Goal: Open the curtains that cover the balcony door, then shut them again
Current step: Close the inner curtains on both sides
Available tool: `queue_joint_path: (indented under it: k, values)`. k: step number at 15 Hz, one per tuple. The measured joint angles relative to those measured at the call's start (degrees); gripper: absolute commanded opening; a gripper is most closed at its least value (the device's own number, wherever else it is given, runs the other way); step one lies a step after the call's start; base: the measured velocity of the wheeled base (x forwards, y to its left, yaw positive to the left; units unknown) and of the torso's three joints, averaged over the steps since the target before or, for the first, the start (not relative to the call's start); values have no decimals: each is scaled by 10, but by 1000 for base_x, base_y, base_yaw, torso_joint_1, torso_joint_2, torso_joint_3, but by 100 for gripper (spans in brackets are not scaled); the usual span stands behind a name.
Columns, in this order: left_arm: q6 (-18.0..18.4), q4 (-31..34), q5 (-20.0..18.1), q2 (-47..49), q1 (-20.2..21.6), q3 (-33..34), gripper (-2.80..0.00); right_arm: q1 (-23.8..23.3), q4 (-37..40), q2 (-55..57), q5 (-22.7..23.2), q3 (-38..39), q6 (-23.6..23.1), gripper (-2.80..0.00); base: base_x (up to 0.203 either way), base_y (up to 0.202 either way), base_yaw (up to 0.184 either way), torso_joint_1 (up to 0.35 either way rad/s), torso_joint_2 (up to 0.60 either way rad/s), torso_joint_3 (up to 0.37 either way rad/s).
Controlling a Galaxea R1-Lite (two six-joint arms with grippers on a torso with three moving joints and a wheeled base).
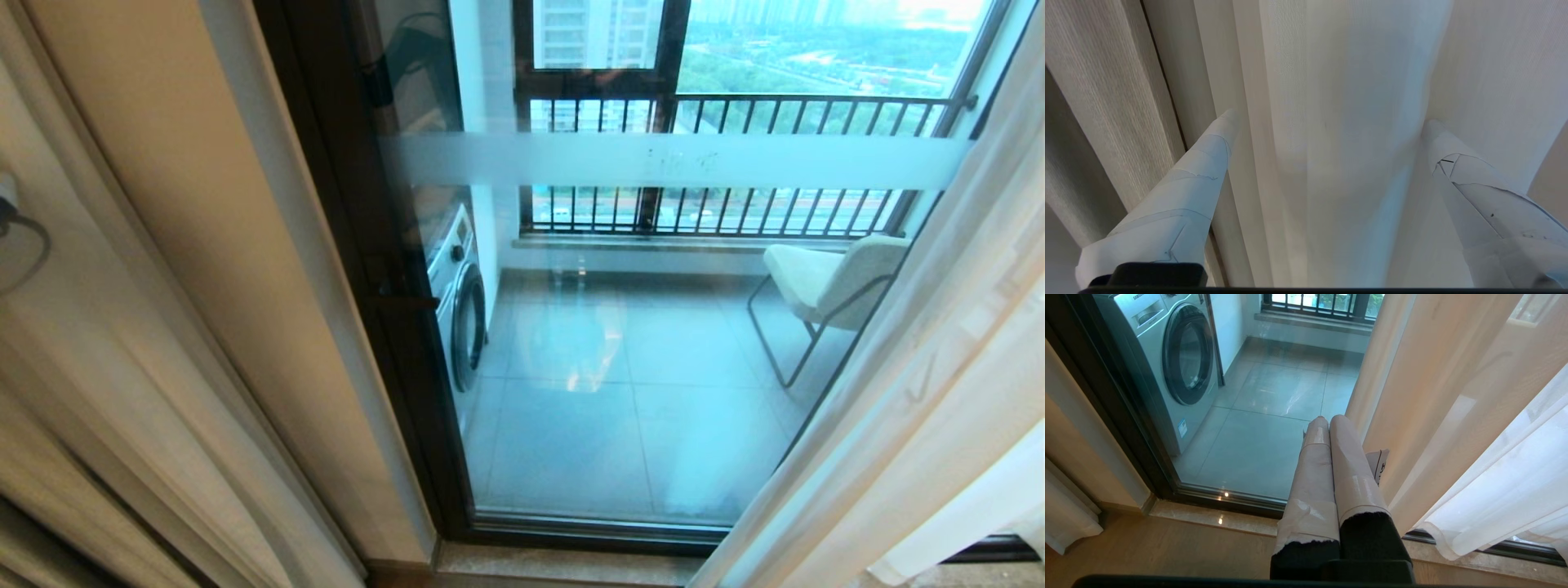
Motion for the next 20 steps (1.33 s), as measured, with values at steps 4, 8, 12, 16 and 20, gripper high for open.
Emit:
queue_joint_path:
  k: [4,8,12,16,20]
  values:
    - [0,-6,-1,10,0,-1,0,0,0,1,0,0,0,-280,0,0,0,0,0,0]
    - [1,-7,-4,17,0,-1,-280,0,0,1,0,0,0,-280,0,0,0,0,0,0]
    - [0,-24,-4,25,0,-2,-280,0,0,1,0,0,0,-280,0,0,0,0,0,0]
    - [0,-39,-5,31,-1,-1,-280,0,0,1,0,0,0,-280,0,0,0,0,0,0]
    - [0,-46,-5,32,-2,1,-280,0,0,1,0,0,0,-280,0,0,0,0,0,0]
